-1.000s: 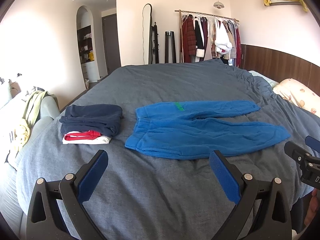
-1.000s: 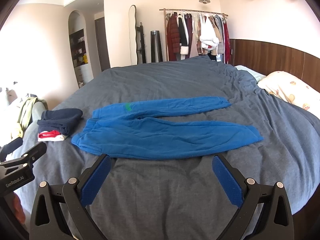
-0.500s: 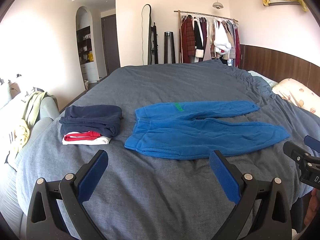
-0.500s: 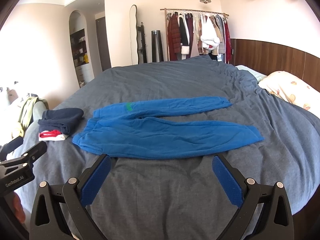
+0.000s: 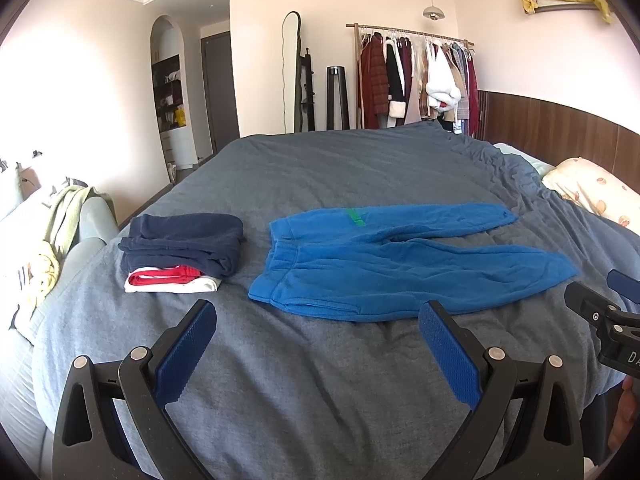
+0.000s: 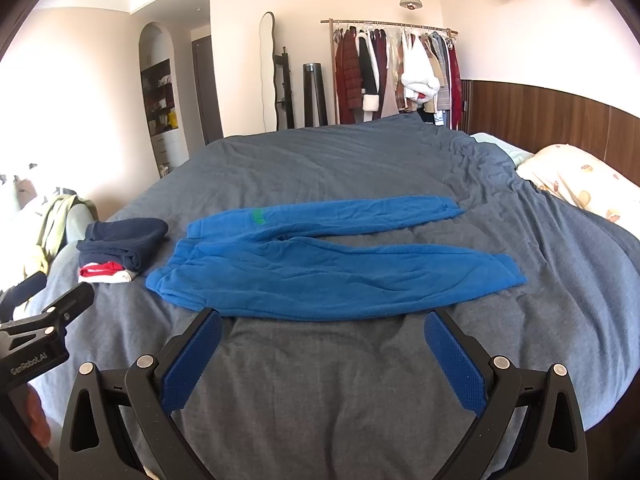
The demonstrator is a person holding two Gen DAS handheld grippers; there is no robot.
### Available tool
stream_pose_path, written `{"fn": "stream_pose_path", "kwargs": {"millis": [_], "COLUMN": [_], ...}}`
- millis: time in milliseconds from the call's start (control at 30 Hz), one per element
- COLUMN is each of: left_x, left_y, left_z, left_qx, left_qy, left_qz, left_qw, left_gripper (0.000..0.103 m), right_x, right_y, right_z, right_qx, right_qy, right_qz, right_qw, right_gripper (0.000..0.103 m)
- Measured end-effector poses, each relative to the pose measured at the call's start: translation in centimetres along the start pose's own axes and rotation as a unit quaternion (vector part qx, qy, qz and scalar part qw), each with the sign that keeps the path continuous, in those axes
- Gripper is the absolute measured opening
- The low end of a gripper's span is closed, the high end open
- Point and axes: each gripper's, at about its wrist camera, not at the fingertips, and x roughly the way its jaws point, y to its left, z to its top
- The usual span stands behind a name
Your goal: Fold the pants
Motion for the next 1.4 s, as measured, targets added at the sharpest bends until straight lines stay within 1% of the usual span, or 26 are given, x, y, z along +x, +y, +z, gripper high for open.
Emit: {"fn": "stream_pose_path", "kwargs": {"millis": [600,833,1233,1400], "left_x": [-0.1,0.4,2.2,3.4], "left_y": [0.1,0.6,2.2,2.5], "left_z": [0.1,-0.1,-1.0,-1.4], "left_qx": [-0.002,-0.007,-0.006,0.012], "left_qy": [-0.003,0.001,0.01,0.014], "left_qz": [-0.002,-0.001,0.025,0.035], "left_qw": [1.0,1.0,0.9996,0.9992], "left_gripper": [0.103,0.103,0.103,0.103], "right_x": [0.0,0.4,2.7,3.6], "right_y": [0.1,0.6,2.0,2.8], "right_z": [0.1,0.2,0.2,0.1], "right_qx": [-0.002,-0.01,-0.032,-0.049], "right_qy": [0.003,0.011,0.027,0.029], "right_qz": [0.001,0.002,-0.005,-0.008], "right_qw": [1.0,1.0,0.999,0.998], "right_gripper": [0.102,0.102,0.102,0.102]}}
